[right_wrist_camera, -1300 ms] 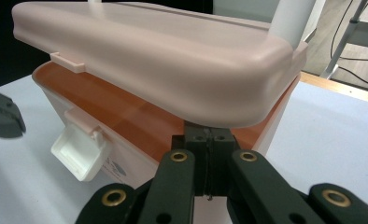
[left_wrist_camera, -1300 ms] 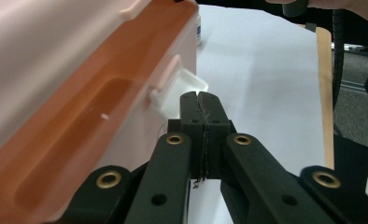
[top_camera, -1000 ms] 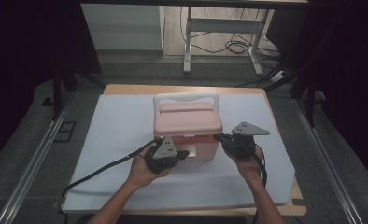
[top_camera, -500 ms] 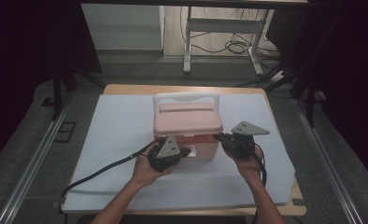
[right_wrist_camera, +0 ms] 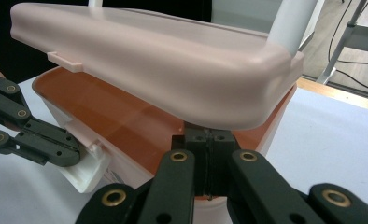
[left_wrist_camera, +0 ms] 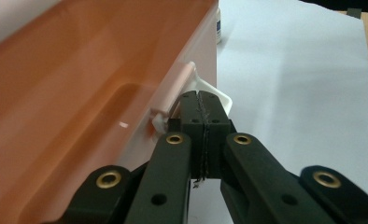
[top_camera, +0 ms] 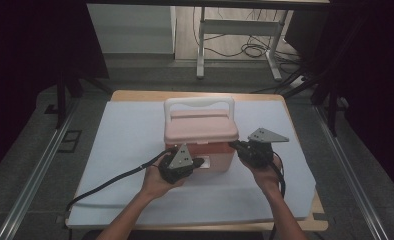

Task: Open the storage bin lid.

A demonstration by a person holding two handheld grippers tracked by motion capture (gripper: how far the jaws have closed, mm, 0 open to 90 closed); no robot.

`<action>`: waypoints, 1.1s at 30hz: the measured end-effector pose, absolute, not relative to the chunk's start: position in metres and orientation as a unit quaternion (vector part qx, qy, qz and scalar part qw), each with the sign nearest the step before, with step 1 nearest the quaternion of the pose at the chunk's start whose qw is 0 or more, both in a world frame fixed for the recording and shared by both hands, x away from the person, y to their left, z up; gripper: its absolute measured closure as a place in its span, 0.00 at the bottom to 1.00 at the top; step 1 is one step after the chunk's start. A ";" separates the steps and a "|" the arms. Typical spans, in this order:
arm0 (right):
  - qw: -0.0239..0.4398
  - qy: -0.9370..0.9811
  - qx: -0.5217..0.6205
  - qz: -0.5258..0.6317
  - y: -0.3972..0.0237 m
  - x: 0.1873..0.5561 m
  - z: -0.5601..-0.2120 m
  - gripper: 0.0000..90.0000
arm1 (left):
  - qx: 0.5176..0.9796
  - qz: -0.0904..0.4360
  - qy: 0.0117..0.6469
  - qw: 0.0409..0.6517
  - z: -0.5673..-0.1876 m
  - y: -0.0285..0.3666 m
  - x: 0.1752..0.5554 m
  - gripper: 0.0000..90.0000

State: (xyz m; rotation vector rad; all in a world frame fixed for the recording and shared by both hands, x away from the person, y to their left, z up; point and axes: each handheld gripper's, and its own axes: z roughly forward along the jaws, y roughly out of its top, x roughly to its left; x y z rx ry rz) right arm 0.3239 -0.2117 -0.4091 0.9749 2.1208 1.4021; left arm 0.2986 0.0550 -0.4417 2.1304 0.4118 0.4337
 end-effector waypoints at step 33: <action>0.226 0.761 0.348 0.498 -0.208 0.353 -0.357 1.00 | 0.864 0.176 0.159 0.443 -0.441 0.057 0.300 1.00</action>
